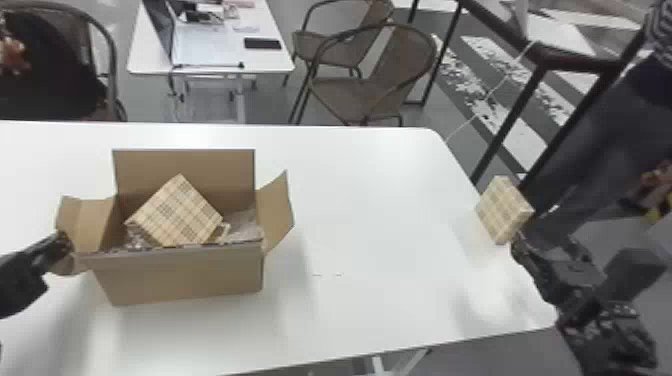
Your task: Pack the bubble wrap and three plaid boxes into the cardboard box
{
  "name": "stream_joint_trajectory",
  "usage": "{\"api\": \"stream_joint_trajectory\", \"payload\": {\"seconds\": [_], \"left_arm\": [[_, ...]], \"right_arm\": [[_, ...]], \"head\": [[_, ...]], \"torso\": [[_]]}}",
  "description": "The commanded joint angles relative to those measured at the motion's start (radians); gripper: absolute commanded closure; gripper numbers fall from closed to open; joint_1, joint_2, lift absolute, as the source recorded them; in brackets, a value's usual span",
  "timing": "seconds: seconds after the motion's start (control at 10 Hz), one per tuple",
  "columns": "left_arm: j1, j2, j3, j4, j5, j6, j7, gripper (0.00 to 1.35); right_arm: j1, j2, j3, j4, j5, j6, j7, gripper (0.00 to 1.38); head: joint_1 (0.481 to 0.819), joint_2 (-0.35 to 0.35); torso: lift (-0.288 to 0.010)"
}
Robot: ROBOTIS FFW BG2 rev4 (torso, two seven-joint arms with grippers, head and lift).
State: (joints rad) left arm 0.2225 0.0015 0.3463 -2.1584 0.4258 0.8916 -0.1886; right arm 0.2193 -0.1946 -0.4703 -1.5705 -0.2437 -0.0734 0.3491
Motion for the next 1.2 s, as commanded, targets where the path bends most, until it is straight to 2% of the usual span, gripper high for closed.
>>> {"api": "stream_joint_trajectory", "payload": {"seconds": [0.0,0.1,0.2,0.6,0.8,1.1], "left_arm": [[0.002,-0.004,0.0,0.0,0.002,-0.002,0.0,1.22],[0.002,-0.004,0.0,0.0,0.002,-0.005,0.0,1.22],[0.002,-0.004,-0.001,0.0,0.002,-0.006,0.0,1.22],[0.003,-0.004,0.0,0.0,0.007,-0.013,0.0,1.22],[0.006,-0.004,0.0,0.0,0.008,-0.016,0.0,1.22],[0.008,-0.004,0.0,0.0,0.008,-0.017,-0.003,1.22]], "right_arm": [[-0.057,-0.029,-0.002,0.07,-0.003,-0.009,0.022,0.28],[-0.095,-0.046,-0.001,0.116,-0.003,-0.017,0.048,0.28],[-0.13,-0.051,-0.001,0.173,-0.003,-0.034,0.067,0.28],[-0.224,-0.059,0.001,0.363,0.003,-0.074,0.157,0.28],[-0.255,-0.063,0.021,0.412,0.015,-0.085,0.166,0.28],[-0.336,-0.103,0.085,0.486,0.009,-0.095,0.186,0.28]], "head": [[0.695,-0.229],[0.695,-0.232],[0.695,-0.234],[0.695,-0.235],[0.695,-0.23],[0.695,-0.213]], "torso": [[-0.148],[-0.148],[-0.148],[-0.148],[-0.148],[-0.148]]}}
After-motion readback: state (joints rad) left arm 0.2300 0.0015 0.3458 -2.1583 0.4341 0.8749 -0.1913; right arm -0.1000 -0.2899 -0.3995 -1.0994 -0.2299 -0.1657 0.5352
